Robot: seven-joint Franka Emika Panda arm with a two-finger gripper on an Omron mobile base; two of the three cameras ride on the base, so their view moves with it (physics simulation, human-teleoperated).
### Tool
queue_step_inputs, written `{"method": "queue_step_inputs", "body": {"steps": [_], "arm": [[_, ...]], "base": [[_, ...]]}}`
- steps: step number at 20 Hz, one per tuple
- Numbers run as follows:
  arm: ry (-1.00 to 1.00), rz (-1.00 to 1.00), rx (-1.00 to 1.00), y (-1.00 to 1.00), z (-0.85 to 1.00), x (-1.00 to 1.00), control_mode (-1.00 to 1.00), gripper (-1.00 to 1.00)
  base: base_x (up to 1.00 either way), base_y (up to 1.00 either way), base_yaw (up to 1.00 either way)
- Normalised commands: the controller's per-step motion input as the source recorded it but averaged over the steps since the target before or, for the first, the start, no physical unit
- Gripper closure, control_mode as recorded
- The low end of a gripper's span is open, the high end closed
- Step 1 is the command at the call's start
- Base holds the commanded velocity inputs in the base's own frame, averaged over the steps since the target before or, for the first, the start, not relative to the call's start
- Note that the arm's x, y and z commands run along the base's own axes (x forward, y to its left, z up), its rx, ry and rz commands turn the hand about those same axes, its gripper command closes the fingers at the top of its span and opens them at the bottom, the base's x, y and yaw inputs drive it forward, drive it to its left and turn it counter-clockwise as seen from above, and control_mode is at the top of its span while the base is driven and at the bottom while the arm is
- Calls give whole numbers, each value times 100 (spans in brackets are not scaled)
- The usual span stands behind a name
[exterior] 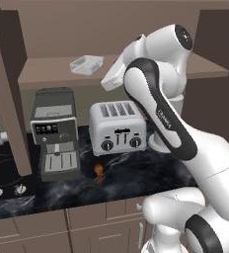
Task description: Retrieve the tupperware from the cabinet, then place the raw meat into the tupperware to avoid contamination.
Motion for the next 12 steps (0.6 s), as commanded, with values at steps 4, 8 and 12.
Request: {"method": "queue_step_inputs", "body": {"steps": [4,8,12], "arm": [[1,-3,0,7,0,34,-100,-100],[5,-2,0,7,-2,37,-100,-100],[6,-1,0,5,-2,37,-100,-100]], "base": [[0,0,0],[0,0,0],[0,0,0]]}}
